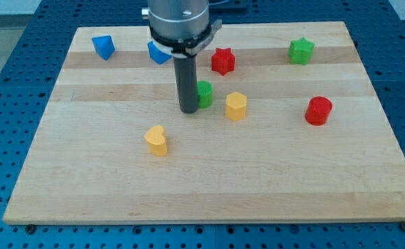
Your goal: Move the red circle a little bit up
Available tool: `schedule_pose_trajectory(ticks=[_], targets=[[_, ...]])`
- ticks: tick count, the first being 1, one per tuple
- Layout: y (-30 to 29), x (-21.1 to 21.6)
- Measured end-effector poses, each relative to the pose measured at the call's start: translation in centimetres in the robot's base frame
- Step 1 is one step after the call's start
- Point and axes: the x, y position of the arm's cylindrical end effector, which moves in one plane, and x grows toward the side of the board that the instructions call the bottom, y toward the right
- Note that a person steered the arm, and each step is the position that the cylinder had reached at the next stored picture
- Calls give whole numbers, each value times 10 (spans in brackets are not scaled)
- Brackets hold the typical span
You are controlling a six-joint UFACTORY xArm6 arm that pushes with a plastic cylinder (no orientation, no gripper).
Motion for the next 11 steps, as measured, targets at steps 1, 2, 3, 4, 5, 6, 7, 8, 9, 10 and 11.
schedule_pose_trajectory(ticks=[1, 2, 3, 4, 5, 6, 7, 8, 9, 10, 11], targets=[[0, -17], [19, -17], [31, -17], [21, 3], [11, 48], [27, 67], [56, 66], [86, 60], [140, 62], [198, 63], [218, 62]])
